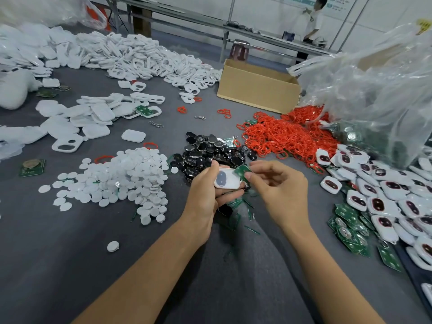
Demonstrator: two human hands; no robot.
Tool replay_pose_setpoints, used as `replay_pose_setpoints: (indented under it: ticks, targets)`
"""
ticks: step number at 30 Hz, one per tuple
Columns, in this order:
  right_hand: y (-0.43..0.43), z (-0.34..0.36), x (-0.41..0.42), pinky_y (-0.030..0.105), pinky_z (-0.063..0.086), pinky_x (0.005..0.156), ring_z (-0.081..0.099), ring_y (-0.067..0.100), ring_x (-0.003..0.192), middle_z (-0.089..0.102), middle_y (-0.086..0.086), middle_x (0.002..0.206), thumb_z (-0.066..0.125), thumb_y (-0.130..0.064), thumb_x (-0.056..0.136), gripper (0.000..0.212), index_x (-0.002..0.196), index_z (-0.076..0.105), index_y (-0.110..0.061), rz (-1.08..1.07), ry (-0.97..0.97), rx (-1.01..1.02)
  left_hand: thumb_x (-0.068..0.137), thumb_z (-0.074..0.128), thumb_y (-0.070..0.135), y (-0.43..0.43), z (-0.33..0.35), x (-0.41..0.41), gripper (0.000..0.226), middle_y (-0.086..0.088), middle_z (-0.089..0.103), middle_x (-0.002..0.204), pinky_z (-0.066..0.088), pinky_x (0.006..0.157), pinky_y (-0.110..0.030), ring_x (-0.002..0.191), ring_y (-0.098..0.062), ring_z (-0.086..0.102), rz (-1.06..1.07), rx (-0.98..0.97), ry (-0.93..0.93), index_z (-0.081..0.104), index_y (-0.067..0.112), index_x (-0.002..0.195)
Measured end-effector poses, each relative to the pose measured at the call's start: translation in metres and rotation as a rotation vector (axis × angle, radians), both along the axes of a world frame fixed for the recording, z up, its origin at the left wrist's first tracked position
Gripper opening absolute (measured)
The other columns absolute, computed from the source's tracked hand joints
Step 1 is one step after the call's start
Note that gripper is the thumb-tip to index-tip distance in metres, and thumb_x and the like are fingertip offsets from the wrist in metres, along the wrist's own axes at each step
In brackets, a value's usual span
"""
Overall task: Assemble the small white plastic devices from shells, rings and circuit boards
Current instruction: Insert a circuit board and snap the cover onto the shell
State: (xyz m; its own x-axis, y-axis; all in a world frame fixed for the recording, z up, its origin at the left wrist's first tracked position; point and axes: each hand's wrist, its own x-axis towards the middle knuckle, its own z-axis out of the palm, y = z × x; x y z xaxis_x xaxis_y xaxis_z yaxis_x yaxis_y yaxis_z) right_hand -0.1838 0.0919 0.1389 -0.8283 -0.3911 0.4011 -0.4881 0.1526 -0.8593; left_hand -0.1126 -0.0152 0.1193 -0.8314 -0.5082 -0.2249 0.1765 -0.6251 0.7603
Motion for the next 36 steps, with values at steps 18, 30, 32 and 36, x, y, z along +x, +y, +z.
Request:
replay_pose_setpoints:
  ticks: [18,30,32,36]
  targets:
    - [-0.011,-0.026,0.002,0.022,0.049,0.084,0.065,0.019,0.088,0.071,0.007,0.094,0.073,0.002,0.078,0.012,0.087,0.074,-0.005,0.085,0.678,0.216,0.105,0.033,0.037,-0.003,0.0,-0.001,0.044,0.004,0.064,0.052,0.053,0.049,-0.017,0.044,-0.004,0.06,0.0,0.005,-0.074,0.064,0.01,0.088]
    - [-0.008,-0.019,-0.001,0.031,0.05,0.084,0.064,0.021,0.091,0.07,0.004,0.097,0.079,-0.011,0.075,0.016,0.091,0.075,-0.008,0.021,0.563,0.312,0.106,0.036,0.032,-0.001,-0.001,-0.002,0.039,0.004,0.07,0.061,0.056,0.057,-0.02,0.054,-0.003,0.065,-0.018,-0.072,-0.091,0.065,0.012,0.087]
    - [-0.007,-0.017,-0.002,0.035,0.052,0.082,0.064,0.021,0.091,0.07,0.003,0.097,0.078,-0.012,0.076,0.016,0.091,0.074,-0.009,0.047,0.543,0.332,0.106,0.036,0.032,0.0,-0.001,-0.002,0.039,0.006,0.069,0.058,0.055,0.057,-0.021,0.052,-0.002,0.064,-0.016,-0.092,-0.101,0.064,0.013,0.086]
    - [-0.007,-0.014,-0.001,0.038,0.052,0.076,0.065,0.019,0.086,0.071,0.001,0.096,0.076,-0.01,0.077,0.015,0.091,0.073,-0.009,0.089,0.503,0.35,0.106,0.036,0.03,-0.001,-0.001,-0.003,0.038,0.007,0.066,0.054,0.053,0.052,-0.018,0.046,0.0,0.06,-0.009,-0.102,-0.106,0.062,0.014,0.084]
